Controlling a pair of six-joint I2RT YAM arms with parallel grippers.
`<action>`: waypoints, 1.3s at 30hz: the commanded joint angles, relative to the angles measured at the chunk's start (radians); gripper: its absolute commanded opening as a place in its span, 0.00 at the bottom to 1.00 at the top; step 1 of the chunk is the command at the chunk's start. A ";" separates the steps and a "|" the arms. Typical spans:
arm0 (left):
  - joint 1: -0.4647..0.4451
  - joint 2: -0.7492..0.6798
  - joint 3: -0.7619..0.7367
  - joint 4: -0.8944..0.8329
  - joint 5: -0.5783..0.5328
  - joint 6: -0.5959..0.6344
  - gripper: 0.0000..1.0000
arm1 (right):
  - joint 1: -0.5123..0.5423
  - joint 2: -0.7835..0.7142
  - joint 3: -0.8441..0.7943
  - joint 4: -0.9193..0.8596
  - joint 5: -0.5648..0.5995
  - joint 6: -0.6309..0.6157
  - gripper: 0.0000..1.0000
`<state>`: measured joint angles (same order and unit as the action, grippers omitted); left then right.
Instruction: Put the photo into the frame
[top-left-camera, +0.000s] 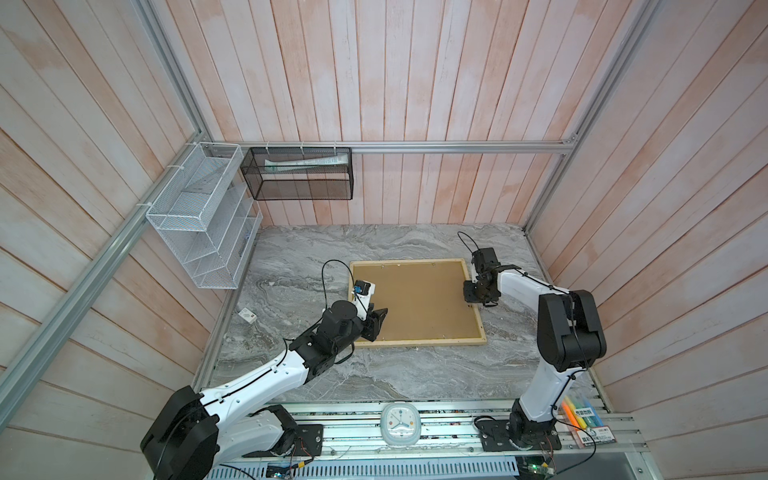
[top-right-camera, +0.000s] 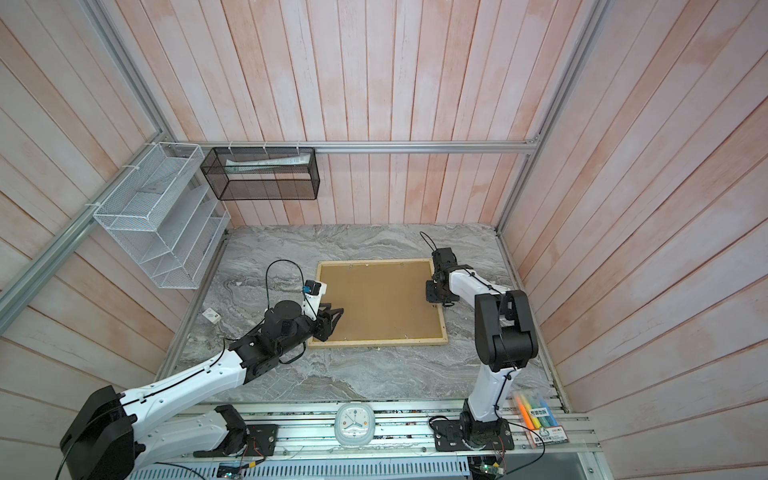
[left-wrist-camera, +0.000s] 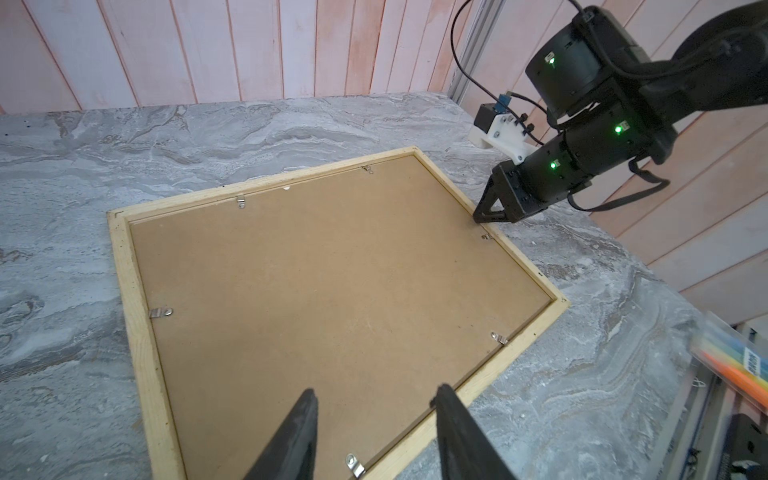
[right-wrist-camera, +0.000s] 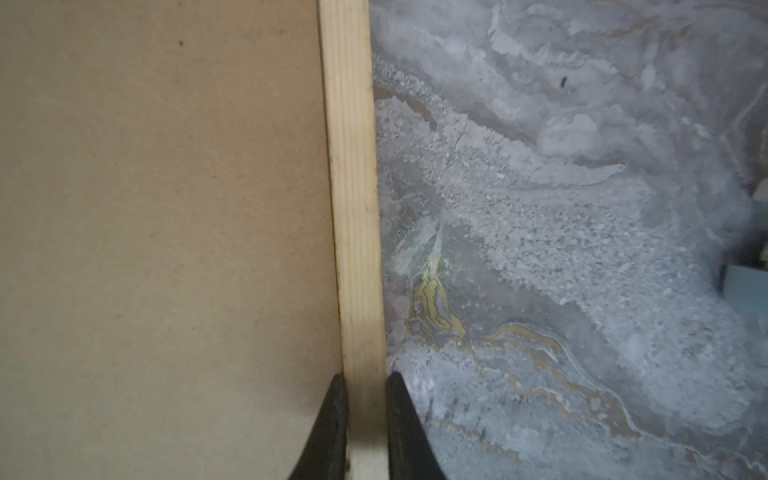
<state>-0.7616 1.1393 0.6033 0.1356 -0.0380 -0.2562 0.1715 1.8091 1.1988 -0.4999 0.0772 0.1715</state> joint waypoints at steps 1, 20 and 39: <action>-0.036 -0.001 -0.024 0.048 -0.015 0.036 0.49 | -0.007 -0.108 0.051 0.001 0.020 0.025 0.02; -0.347 0.167 0.016 0.177 -0.350 0.287 0.58 | -0.005 -0.341 0.136 -0.019 -0.043 0.036 0.02; -0.498 0.499 0.164 0.182 -0.594 0.431 0.56 | -0.007 -0.259 -0.033 0.000 -0.006 0.063 0.25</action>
<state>-1.2587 1.6123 0.7383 0.3424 -0.5922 0.1726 0.1677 1.4963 1.2053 -0.4889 0.0460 0.2199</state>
